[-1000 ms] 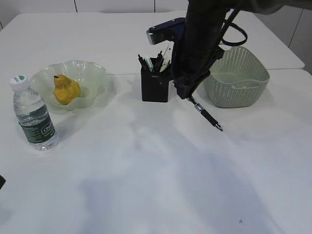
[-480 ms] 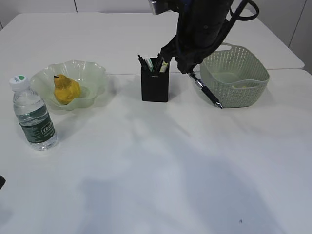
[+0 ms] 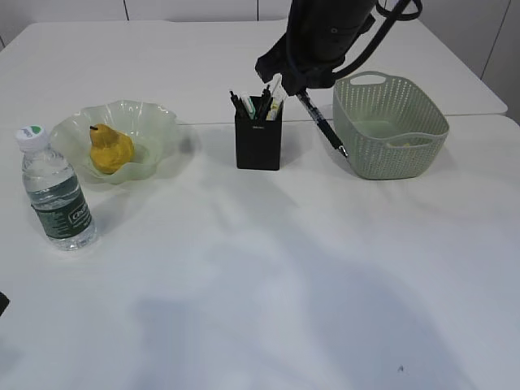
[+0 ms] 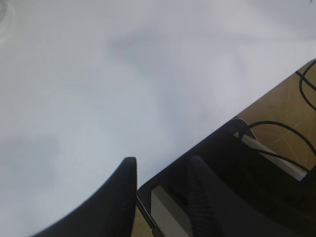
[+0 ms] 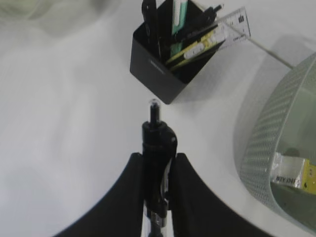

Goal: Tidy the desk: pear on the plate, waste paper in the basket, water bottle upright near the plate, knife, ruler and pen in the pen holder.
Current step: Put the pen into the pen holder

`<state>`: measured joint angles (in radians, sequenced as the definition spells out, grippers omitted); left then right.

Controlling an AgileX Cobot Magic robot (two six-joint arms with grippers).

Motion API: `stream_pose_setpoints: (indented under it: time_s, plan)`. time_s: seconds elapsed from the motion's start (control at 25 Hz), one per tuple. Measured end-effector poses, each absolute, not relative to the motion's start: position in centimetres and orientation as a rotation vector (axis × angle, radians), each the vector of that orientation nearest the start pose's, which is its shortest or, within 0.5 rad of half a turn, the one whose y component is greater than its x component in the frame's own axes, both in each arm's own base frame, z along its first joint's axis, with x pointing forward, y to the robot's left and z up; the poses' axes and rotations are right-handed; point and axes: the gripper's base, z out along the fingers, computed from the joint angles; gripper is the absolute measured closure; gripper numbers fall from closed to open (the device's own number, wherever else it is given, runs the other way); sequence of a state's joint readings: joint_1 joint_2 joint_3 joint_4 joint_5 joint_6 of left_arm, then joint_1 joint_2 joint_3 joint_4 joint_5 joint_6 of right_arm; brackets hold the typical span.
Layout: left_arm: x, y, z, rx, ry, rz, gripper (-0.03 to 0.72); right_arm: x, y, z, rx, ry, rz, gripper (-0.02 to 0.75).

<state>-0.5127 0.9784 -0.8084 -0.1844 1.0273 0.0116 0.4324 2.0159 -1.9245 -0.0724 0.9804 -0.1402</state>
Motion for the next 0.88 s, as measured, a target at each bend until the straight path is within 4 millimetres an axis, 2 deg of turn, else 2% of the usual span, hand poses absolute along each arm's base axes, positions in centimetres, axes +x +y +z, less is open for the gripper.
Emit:
stream_pose_setpoints:
  time_s: [0.48, 0.88]
  plan:
    - [13.8, -9.4, 30.0, 0.626, 2.640, -0.395, 0.449, 43.2, 19.4, 31.6, -0.694, 2.218, 0.060, 0.628]
    - [13.8, -9.4, 30.0, 0.626, 2.640, -0.395, 0.449, 43.6, 19.7, 27.7, -0.688, 2.126, 0.081, 0.628]
